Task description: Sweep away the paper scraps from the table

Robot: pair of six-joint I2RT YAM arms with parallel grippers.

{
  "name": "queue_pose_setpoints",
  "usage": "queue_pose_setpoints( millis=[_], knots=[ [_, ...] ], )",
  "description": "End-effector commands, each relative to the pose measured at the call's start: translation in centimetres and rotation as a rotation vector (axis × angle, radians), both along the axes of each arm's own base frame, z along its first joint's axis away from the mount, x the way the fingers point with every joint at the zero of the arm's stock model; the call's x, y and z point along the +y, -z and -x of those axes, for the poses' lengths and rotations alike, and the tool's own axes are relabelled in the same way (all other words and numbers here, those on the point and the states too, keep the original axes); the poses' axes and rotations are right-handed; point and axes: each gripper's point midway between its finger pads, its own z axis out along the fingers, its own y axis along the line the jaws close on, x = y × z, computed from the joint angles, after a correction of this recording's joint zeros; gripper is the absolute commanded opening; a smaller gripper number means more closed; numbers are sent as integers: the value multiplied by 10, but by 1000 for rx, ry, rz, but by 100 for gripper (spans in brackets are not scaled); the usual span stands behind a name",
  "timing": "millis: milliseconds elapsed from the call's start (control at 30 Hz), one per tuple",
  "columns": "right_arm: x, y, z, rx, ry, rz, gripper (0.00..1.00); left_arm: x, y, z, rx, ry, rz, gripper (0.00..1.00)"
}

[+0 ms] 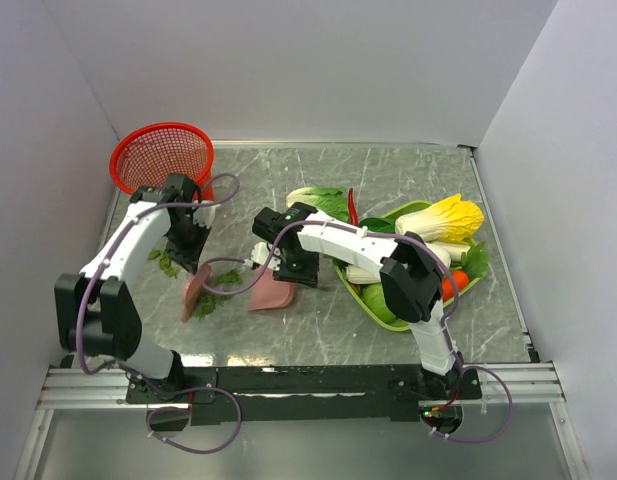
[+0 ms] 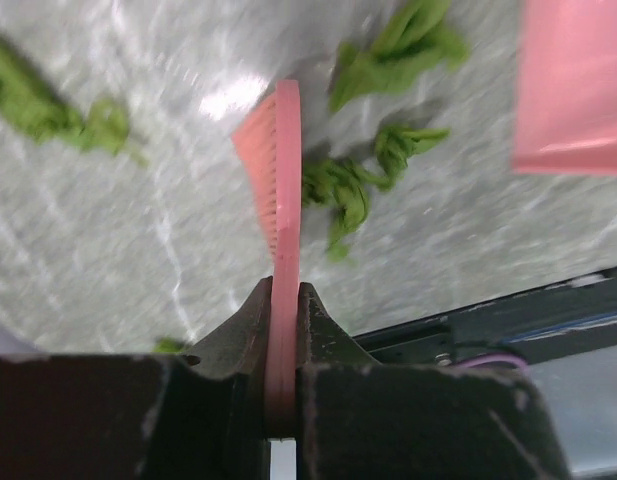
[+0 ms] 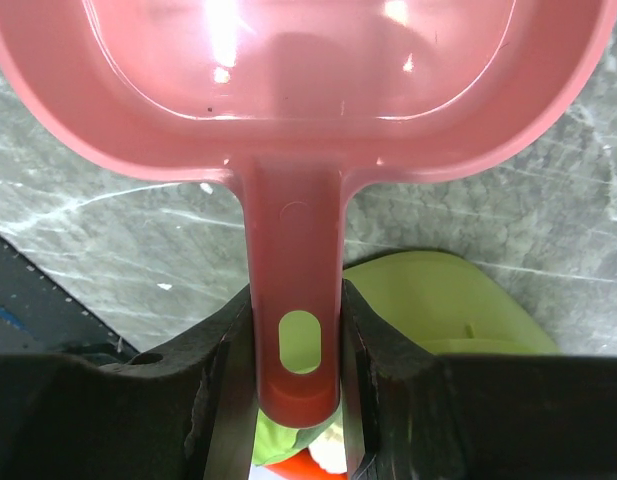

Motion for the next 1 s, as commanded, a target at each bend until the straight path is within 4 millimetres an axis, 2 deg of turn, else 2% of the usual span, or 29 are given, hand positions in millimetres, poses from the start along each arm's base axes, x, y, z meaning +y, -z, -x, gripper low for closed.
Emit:
queue_pose_setpoints(
  millis=[0,133,200,300,367,467,600,767,800,967],
  knots=[
    [9,5,-7,-29,-20,-20,0,-40,2,-23,31,-22,194,1],
    [17,7,-9,-33,-9,-48,0,-69,-2,-33,69,5,329,1],
    [20,6,-10,-39,-3,-57,0,-88,-2,-30,107,40,390,1],
    [24,6,-4,-4,6,-80,0,-118,-15,-29,130,98,512,1],
    [21,7,-4,-2,11,-71,0,-126,-25,-34,118,117,549,1],
    [13,7,-3,-2,16,-48,0,-117,-32,-44,62,124,485,1],
    [-1,3,-3,-6,28,-32,0,-86,-47,-49,-15,63,404,1],
    [-13,-3,-5,-22,46,-45,0,-48,-51,-33,-37,28,307,1],
    [-13,-8,-5,-31,44,-57,0,-41,-45,-26,-20,19,297,1],
    [-12,-7,-10,-63,49,-102,0,-27,-39,-7,-34,27,284,1]
  ],
)
